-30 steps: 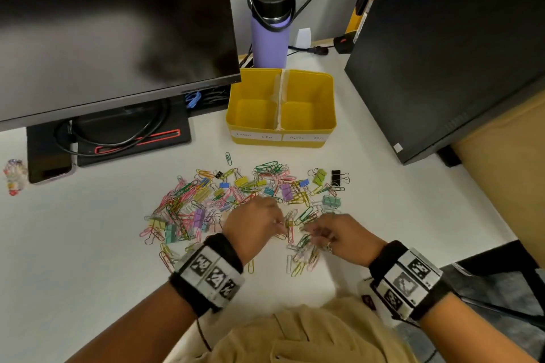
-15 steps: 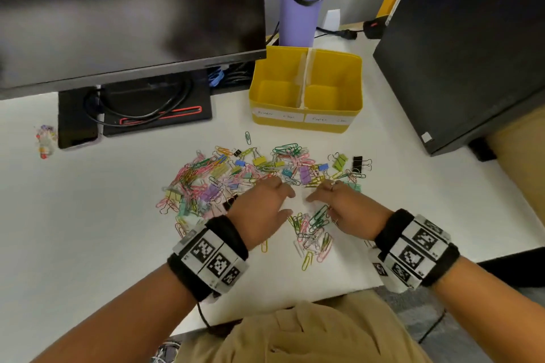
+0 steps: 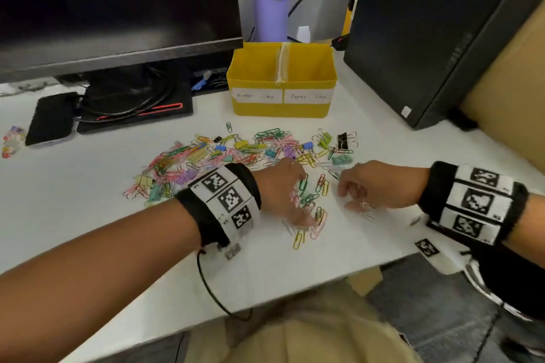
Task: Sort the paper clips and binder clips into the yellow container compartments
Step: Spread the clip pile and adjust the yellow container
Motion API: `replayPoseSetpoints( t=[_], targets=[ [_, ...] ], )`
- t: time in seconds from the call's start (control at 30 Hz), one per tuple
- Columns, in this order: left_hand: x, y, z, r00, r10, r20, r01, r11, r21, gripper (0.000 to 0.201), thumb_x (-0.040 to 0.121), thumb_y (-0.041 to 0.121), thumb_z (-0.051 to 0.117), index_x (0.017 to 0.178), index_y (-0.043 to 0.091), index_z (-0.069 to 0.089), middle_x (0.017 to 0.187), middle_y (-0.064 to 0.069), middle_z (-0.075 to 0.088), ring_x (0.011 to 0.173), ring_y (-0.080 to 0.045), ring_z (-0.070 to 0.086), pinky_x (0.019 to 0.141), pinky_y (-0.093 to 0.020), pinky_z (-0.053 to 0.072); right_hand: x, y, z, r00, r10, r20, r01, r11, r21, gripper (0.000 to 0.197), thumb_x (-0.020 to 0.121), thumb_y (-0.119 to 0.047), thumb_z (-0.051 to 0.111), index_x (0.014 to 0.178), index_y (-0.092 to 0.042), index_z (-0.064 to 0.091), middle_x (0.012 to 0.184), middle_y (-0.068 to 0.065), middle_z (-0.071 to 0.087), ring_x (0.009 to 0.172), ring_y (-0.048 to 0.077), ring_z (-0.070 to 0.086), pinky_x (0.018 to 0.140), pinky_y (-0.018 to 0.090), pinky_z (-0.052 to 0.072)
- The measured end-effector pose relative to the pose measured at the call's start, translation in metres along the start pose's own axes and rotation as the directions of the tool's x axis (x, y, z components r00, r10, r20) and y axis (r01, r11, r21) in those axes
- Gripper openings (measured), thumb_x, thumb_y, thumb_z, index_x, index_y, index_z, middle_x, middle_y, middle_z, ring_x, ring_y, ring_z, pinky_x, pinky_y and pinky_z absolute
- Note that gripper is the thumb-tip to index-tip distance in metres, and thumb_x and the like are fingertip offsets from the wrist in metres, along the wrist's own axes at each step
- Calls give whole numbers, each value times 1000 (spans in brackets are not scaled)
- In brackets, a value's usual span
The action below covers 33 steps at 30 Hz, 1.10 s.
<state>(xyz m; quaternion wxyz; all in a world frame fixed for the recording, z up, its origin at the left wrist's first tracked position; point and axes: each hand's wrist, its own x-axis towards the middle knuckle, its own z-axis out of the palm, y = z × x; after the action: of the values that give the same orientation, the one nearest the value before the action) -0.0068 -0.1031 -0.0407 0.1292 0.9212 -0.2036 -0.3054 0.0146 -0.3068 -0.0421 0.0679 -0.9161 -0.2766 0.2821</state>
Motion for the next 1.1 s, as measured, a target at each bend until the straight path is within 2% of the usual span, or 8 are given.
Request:
replayPoseSetpoints(
  t=[0.2, 0.3, 0.4, 0.5, 0.6, 0.7, 0.83, 1.1],
  targets=[
    [-11, 26, 19, 985, -165, -56, 170, 978, 118, 113, 66, 61, 69, 143, 7, 7, 147, -8, 20, 131, -28, 34, 108, -38, 35, -17, 1, 12, 996, -9, -85, 5, 999, -47, 45, 66, -37, 78, 94, -18, 49, 74, -14, 39, 78, 14, 41, 60, 17, 32],
    [-12, 30, 26, 973, -199, -118, 213, 970, 119, 100, 69, 54, 72, 137, 1, 20, 134, -14, 32, 120, -28, 42, 98, -38, 40, -13, -1, 17, 986, -16, -167, 17, 1000, 5, 37, 68, -31, 79, 87, -18, 50, 71, -13, 42, 79, 16, 43, 57, 12, 30],
    [-12, 30, 23, 968, -209, -137, 218, 974, 59, 78, 76, 44, 70, 131, 2, 33, 132, -13, 38, 118, -26, 45, 99, -37, 42, -1, -10, 10, 963, -94, -252, 89, 996, -31, 48, 68, -25, 79, 106, -10, 55, 92, -1, 47, 83, 14, 40, 56, 17, 29],
    [-16, 30, 18, 959, -192, -208, 215, 972, 95, 60, 85, 34, 63, 130, 1, 40, 134, -13, 41, 121, -25, 43, 97, -31, 38, 10, -24, 5, 967, -201, -156, 190, 978, -84, 73, 67, -29, 79, 129, -15, 42, 118, 7, 46, 100, 16, 42, 85, 24, 37],
    [-19, 27, 25, 958, -216, -188, 232, 971, 63, 74, 79, 42, 67, 134, 6, 34, 134, -11, 36, 122, -25, 42, 99, -31, 40, 16, -35, 8, 982, -183, -38, 176, 976, -131, 88, 62, -42, 80, 134, -18, 34, 128, 8, 40, 115, 23, 41, 102, 35, 38],
    [-15, 22, 35, 949, -239, -208, 252, 967, 39, 87, 68, 50, 74, 133, 8, 33, 129, -11, 36, 118, -26, 45, 99, -39, 44, 21, -39, 12, 979, -193, -59, 183, 973, -142, 77, 64, -37, 80, 126, -18, 40, 124, 10, 41, 109, 24, 41, 96, 35, 39],
    [-4, 22, 38, 929, -257, -265, 267, 964, 1, 68, 77, 37, 71, 128, 5, 39, 128, -12, 44, 116, -29, 48, 96, -39, 45, 24, -37, 15, 972, -203, -116, 188, 974, -126, 45, 75, -26, 73, 112, -12, 51, 111, 11, 49, 91, 18, 39, 76, 27, 32],
    [-8, 9, 16, 968, -141, -209, 194, 946, 259, 27, 93, 7, 44, 112, -9, 55, 120, -23, 58, 115, -33, 54, 94, -36, 44, 29, -39, 14, 991, -45, -122, 19, 978, -208, 24, 91, -19, 52, 109, -3, 51, 99, 10, 39, 87, 20, 38, 74, 27, 30]
  ],
)
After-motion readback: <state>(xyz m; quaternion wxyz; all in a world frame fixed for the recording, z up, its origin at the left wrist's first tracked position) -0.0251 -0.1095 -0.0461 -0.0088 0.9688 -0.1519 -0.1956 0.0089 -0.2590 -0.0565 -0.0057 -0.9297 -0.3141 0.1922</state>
